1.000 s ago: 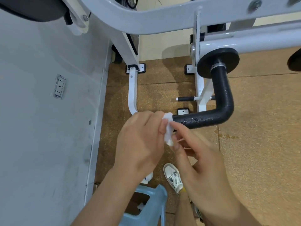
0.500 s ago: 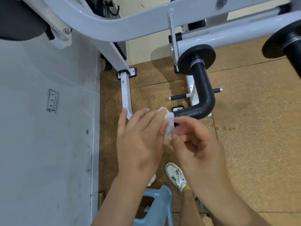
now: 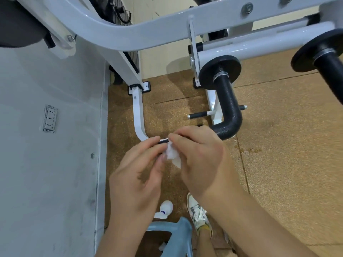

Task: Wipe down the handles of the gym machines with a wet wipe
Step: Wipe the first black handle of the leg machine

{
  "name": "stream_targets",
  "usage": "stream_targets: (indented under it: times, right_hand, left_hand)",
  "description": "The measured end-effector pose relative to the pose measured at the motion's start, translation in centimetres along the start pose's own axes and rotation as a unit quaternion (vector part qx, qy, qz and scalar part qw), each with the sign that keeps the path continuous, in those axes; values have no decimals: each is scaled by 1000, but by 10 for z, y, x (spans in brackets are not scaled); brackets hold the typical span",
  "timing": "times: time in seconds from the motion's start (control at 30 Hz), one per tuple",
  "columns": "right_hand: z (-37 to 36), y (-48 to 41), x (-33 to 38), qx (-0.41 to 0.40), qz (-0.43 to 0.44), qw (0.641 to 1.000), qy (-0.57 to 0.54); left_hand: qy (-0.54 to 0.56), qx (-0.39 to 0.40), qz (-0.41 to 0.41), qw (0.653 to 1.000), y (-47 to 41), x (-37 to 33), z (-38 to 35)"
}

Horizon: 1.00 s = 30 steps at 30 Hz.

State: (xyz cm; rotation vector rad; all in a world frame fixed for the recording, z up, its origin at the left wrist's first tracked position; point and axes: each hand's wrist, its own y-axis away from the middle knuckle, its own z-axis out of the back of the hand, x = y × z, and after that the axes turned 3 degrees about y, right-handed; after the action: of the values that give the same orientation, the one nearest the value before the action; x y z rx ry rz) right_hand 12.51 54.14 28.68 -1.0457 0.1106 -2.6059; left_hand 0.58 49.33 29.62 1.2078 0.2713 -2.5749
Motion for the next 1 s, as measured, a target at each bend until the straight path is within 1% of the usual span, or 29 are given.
stream_targets:
  times: [0.07, 0.13, 0.2, 0.23, 0.33, 0.43, 0.53, 0.6, 0.67, 0.73, 0.83, 0.9, 1.0]
  right_hand:
    - [-1, -6, 0, 29, -43, 998, -17]
    - [1, 1, 2, 29, -50, 998, -19]
    - [3, 19, 5, 42, -28, 998, 46]
    - [1, 28, 2, 33, -10, 997, 62]
    - [-5, 24, 2, -59, -29, 997, 42]
    - [-13, -2, 9, -95, -35, 995, 2]
    - [-12, -17, 12, -41, -36, 998, 30]
    - [-6, -16, 11, 12, -14, 998, 53]
    - [0, -3, 9, 55, 18, 993, 99]
    - [1, 10, 9, 66, 42, 989, 126]
    - [-2, 4, 1, 24, 80, 993, 88]
    - [0, -3, -13, 20, 104, 990, 91]
    - [9, 7, -24, -38, 70, 989, 122]
  left_hand:
    - [-3, 10, -3, 1000, -5, 0, 1]
    - [-8, 23, -4, 1000, -10, 0, 1]
    - [-37, 37, -16, 998, -12, 0, 2]
    - [-45, 39, -18, 998, -12, 0, 3]
    - [-27, 33, -20, 999, -12, 4, 3]
    - [43, 16, 2, 999, -9, 3, 2]
    - [74, 22, -3, 997, -6, -3, 4]
    - [54, 41, -23, 997, -6, -3, 5]
    - [28, 36, -42, 998, -9, -1, 5]
    - [22, 29, -46, 998, -12, 2, 6]
    - [37, 37, -50, 997, -12, 4, 9]
    - [37, 40, -60, 997, -14, 6, 11]
    - [-10, 47, -80, 996, -17, 7, 12]
